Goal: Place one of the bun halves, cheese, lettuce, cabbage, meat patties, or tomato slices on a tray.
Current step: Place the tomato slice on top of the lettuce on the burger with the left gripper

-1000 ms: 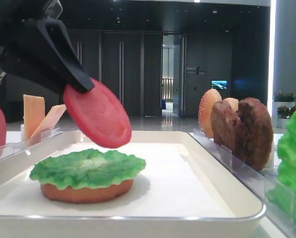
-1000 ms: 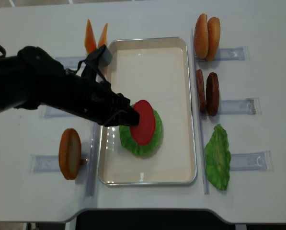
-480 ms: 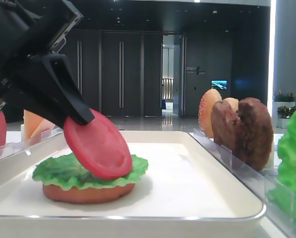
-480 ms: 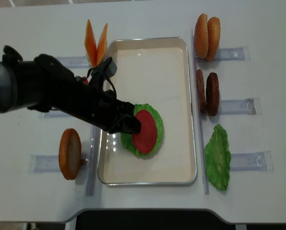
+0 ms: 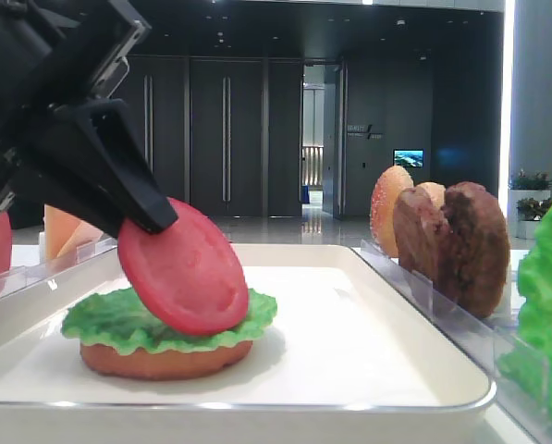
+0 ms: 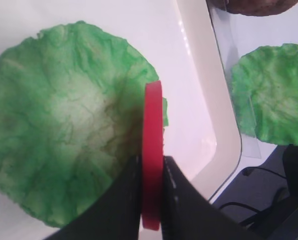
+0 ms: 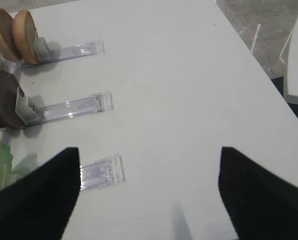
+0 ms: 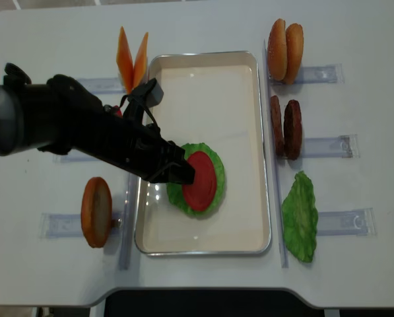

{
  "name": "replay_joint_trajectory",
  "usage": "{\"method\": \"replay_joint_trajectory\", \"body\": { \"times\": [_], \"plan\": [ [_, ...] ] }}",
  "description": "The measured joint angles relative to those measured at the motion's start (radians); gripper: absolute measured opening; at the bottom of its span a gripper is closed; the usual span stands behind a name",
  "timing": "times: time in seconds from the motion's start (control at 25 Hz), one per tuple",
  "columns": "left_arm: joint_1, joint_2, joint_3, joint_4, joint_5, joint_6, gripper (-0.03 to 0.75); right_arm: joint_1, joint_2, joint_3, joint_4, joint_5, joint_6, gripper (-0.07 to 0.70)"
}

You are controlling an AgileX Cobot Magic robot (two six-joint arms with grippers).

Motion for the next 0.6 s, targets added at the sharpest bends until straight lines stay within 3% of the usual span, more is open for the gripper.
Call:
{"method": "replay_joint_trajectory", "body": {
  "times": [0.6],
  "plan": [
    [0.000, 0.000, 0.000, 0.012, -0.021, 0.092, 0.063, 0.000, 0.000, 0.000, 0.000, 0.000, 0.000, 0.539]
  ]
}}
